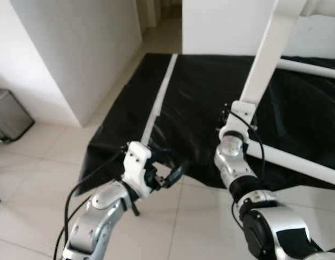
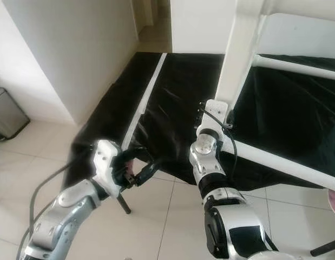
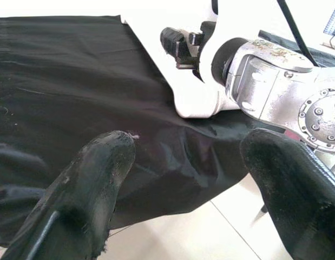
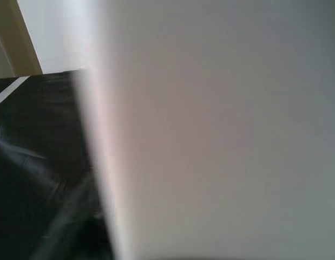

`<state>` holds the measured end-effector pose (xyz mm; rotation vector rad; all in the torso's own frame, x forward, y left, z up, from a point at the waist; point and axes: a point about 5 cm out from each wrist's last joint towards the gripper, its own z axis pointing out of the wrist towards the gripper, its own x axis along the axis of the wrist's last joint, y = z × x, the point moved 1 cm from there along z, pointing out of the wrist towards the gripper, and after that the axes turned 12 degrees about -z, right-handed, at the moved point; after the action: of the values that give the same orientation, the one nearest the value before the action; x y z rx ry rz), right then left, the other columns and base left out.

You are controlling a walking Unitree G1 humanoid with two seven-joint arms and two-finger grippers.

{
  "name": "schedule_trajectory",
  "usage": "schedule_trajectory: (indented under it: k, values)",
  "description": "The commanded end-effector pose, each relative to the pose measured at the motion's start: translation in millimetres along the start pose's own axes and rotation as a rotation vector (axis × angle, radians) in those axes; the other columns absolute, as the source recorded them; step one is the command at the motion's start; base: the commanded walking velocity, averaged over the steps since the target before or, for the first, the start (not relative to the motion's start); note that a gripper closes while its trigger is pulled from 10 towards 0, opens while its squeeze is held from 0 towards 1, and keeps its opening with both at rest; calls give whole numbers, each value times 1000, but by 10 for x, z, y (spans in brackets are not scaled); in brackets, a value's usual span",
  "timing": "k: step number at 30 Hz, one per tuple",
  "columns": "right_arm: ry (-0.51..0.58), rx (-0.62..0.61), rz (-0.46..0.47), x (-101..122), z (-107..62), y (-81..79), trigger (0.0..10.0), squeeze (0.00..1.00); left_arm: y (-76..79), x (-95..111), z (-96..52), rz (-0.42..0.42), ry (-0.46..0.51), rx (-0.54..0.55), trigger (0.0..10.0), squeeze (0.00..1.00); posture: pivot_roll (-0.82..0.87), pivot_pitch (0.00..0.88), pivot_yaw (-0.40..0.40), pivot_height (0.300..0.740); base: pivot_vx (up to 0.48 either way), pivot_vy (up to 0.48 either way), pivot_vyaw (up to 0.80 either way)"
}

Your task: Building children table

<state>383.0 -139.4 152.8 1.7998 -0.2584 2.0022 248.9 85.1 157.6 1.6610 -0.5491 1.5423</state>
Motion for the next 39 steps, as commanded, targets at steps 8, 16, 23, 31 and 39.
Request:
schedule_trajectory:
  k: [8,16,23,31,39]
  values:
    - [100,256,29,48,-241,-385,0,0,1,24,-11,-8,1,8,10000,0,110,0,33,740,0,0,0]
    - [169,442,82,74,-519,-661,0,0,80,29,-19,-20,-1,-46,10000,0,106,0,31,740,0,0,0]
    - [197,615,158,175,-754,-945,0,0,75,30,-22,-22,1,-43,10000,0,107,0,25,740,0,0,0]
    - [201,683,182,312,-792,-1106,0,0,78,30,-10,-23,4,-40,10000,0,106,0,22,740,0,0,0]
    - [188,708,176,276,-800,-1109,10000,0,96,36,-25,-23,11,-24,10000,0,124,0,0,740,0,0,0]
